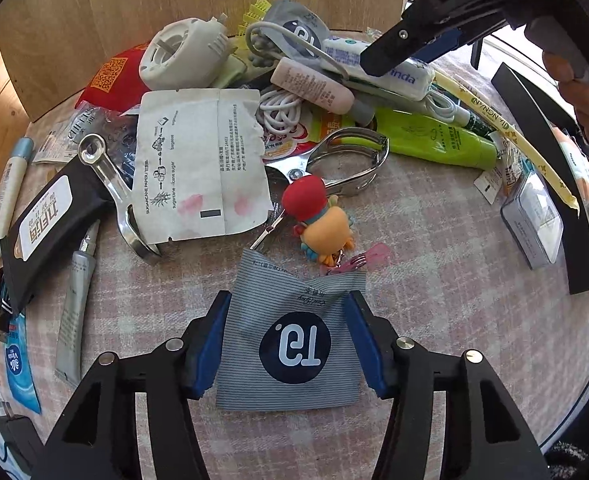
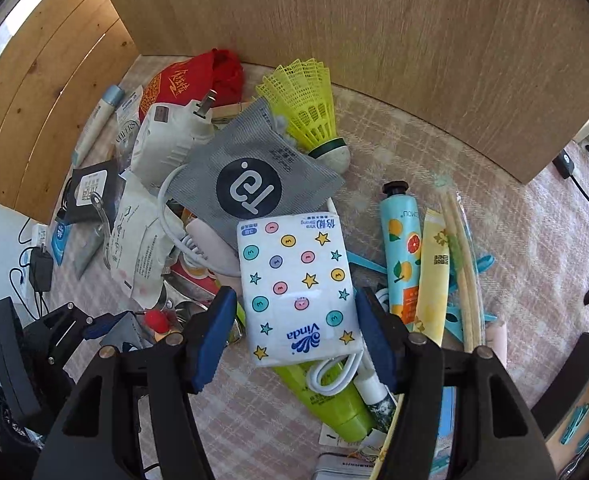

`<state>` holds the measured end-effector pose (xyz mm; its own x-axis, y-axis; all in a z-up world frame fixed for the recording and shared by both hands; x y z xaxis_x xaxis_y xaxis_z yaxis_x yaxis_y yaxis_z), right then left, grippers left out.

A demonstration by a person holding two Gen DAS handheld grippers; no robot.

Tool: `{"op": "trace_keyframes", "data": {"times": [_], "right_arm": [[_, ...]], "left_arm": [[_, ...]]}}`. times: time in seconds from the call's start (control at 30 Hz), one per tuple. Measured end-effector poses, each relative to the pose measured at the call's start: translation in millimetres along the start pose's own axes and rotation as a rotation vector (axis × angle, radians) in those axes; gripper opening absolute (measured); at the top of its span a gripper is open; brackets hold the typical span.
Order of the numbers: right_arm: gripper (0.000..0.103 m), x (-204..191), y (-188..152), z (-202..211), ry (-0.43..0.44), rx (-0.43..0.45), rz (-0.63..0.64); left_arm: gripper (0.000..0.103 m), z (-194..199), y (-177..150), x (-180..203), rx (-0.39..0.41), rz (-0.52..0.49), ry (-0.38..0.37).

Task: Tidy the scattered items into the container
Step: 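Grasp the dotted Vinda tissue pack with the right tool while the left grasps the grey pouch, then carry the tissue pack and grey pouch into the tray and open both tools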

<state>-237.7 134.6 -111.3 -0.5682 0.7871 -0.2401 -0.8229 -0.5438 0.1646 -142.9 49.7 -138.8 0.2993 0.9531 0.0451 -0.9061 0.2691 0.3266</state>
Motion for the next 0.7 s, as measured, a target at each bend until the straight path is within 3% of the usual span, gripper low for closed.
{"op": "trace_keyframes", "data": {"times": [0.13,0.2,0.53,0.7], "right_arm": [[0.06,6,1,-7,0.03,-0.008,-0.037],[0.056,7,-1,-5,0.042,-0.002,-0.046],[0.051,10,-9,28,0.063,0.078,-0.069],[0.051,13,-18,44,0.067,0.11,-0.08]], "left_arm": [[0.039,3,0,2,0.019,0.027,-0.015],[0.032,5,-2,2,0.026,0.054,-0.04],[0.017,20,-13,7,0.051,0.156,-0.085],[0.01,35,-21,8,0.071,0.165,-0.07]]}}
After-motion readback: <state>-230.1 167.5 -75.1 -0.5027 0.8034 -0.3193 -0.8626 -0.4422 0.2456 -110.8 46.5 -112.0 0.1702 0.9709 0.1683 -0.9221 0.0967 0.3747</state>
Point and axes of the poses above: each gripper's, at about its wrist camera, not at the fingertips, and z roughly against the way its jaws point, x to its right, y to its top, the point moved 6 cm from there along -z, roughly the way its jaws point
